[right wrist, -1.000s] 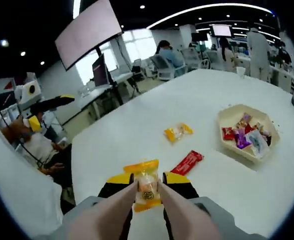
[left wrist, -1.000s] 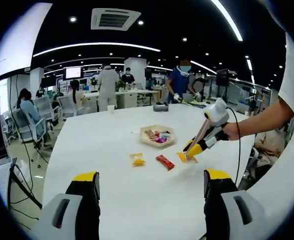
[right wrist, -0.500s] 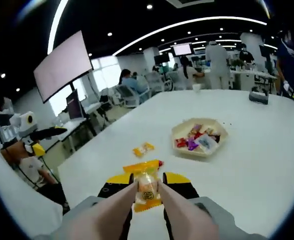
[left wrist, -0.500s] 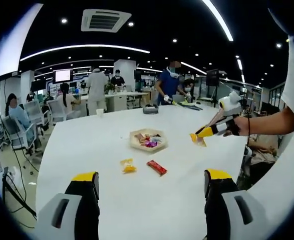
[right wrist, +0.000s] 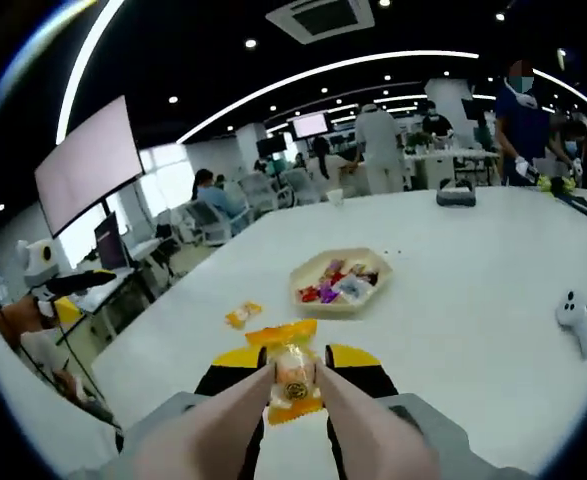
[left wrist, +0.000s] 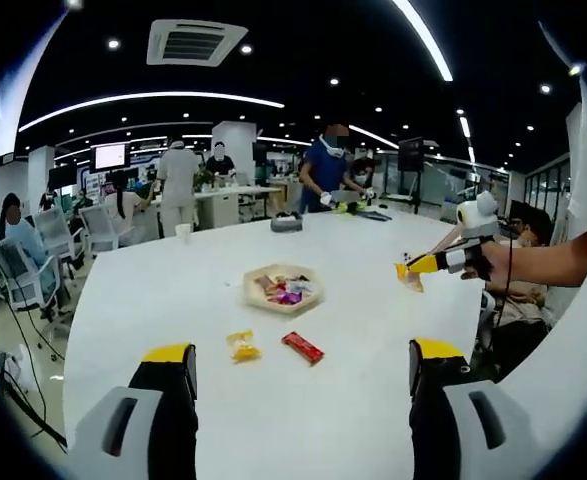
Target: Place the target food into the container with the food tongs after gripping and lifting it, then release it inside without dropping or visibly crushing the food.
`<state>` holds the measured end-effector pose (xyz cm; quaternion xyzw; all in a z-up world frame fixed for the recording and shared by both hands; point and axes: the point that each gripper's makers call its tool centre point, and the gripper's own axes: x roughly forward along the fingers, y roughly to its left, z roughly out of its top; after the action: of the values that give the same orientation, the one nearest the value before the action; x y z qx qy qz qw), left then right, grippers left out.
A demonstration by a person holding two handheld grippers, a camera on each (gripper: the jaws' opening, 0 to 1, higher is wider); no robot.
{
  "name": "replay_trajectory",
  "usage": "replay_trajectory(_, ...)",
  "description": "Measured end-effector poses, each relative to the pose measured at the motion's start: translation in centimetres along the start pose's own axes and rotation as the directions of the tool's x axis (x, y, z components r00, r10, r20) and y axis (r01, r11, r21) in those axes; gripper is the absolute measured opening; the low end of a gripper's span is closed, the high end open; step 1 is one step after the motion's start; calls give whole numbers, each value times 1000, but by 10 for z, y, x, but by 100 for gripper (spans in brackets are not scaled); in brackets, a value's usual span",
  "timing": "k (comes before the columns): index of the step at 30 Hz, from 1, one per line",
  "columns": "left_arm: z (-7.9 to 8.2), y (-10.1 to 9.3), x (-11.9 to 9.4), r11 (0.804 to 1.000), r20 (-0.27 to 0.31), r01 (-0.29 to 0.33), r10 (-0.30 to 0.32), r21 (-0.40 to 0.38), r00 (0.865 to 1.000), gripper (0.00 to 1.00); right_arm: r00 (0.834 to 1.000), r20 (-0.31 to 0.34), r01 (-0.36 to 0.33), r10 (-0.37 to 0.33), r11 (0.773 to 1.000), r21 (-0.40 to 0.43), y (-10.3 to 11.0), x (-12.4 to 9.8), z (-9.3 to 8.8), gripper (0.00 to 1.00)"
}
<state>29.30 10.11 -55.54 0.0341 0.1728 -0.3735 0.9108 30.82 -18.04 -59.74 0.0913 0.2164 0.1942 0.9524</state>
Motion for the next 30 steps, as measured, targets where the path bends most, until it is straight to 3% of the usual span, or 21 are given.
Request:
replay_trajectory(13, 0, 2, -1, 1000, -1, -16, 16, -10, 1000, 88, 1000, -10, -14, 13, 998, -69, -1, 12, 19, 22)
replay_trajectory(18, 2, 2, -2, 999, 1, -26, 26, -18, 1000, 88, 1000, 2, -19, 20, 995, -100, -2, 20, 37, 22)
replay_trajectory(24, 1, 9, -1, 998, 2, -53, 53, -32, 999, 88, 999, -21, -35, 33, 989, -145, -8, 42, 50, 22)
replay_trajectory(30, 2, -2, 7, 997, -6, -58, 58, -41, 998, 88, 998, -30, -53, 48, 981, -186, -15, 64, 65, 23)
